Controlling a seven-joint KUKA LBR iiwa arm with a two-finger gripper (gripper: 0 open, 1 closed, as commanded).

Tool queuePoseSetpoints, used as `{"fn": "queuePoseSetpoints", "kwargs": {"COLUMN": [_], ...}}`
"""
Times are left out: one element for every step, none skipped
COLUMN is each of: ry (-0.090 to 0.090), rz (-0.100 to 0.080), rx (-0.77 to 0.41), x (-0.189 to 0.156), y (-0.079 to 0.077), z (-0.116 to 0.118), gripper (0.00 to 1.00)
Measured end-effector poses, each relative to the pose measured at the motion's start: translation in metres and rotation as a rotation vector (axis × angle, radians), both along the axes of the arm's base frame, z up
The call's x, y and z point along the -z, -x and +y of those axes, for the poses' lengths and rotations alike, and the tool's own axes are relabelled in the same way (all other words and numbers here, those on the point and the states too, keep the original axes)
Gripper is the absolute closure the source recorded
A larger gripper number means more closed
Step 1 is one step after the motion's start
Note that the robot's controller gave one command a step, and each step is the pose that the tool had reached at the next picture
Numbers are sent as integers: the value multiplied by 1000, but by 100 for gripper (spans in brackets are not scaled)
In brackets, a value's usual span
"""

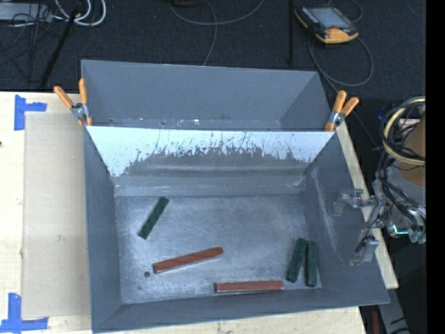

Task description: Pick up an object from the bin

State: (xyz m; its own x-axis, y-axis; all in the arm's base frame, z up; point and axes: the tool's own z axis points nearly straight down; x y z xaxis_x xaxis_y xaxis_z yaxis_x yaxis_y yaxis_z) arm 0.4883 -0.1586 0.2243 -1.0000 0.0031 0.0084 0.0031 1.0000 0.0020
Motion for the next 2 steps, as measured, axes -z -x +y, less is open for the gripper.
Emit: {"fn": "queuePoseSetpoints", "kwargs": {"ry": [-3,-5], "rz": [0,-4], "rx": [-98,-732], "x": [120,155], "y": [-7,-4], "z": [47,44], "gripper": [0,0]}}
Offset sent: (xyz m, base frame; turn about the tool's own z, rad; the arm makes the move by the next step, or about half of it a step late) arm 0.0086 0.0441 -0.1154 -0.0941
